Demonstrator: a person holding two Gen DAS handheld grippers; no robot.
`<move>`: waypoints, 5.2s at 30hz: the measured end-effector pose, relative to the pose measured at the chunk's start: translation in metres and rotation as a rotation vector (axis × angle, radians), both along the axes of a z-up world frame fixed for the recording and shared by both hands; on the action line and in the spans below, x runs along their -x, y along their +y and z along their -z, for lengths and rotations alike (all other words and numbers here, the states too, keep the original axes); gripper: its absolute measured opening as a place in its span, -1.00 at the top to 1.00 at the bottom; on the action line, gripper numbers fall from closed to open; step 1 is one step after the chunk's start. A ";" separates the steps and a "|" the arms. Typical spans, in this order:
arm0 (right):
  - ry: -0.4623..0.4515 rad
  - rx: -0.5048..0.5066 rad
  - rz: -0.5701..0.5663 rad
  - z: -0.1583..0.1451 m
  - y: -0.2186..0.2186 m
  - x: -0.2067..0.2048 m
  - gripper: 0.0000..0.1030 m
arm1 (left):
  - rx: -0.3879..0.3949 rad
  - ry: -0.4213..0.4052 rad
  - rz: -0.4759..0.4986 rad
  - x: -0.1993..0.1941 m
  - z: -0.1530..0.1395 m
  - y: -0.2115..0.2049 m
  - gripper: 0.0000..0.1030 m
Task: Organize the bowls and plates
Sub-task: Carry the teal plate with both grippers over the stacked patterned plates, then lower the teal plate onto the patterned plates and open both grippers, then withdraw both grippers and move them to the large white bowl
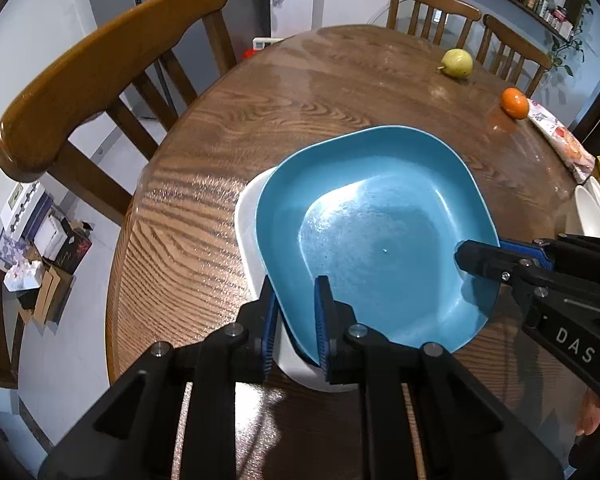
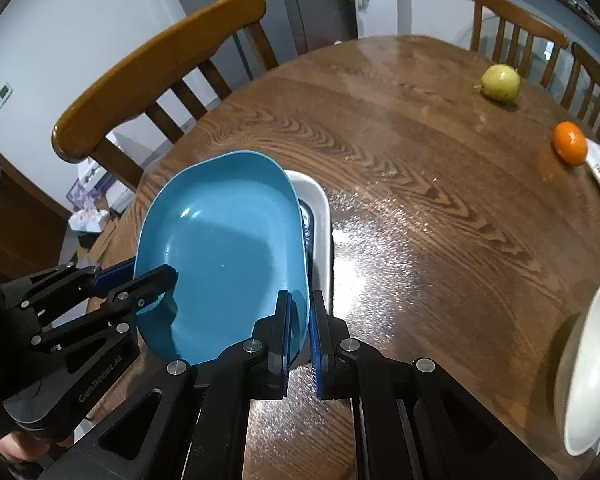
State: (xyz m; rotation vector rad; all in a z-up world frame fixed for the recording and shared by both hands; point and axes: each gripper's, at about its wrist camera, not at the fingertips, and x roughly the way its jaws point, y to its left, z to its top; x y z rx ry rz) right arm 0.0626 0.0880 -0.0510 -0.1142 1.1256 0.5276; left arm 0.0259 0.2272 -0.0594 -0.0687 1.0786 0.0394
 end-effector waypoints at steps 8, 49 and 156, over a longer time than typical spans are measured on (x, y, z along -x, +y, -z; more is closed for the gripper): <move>0.039 0.016 -0.003 0.015 0.005 -0.006 0.81 | -0.002 0.015 0.004 -0.003 0.005 0.001 0.70; 0.011 0.050 -0.009 0.011 0.011 -0.005 0.81 | -0.046 0.036 0.008 -0.009 0.007 -0.009 0.57; -0.092 -0.151 0.568 -0.036 -0.311 0.115 0.04 | -0.110 -0.092 0.366 0.040 -0.049 -0.246 -0.95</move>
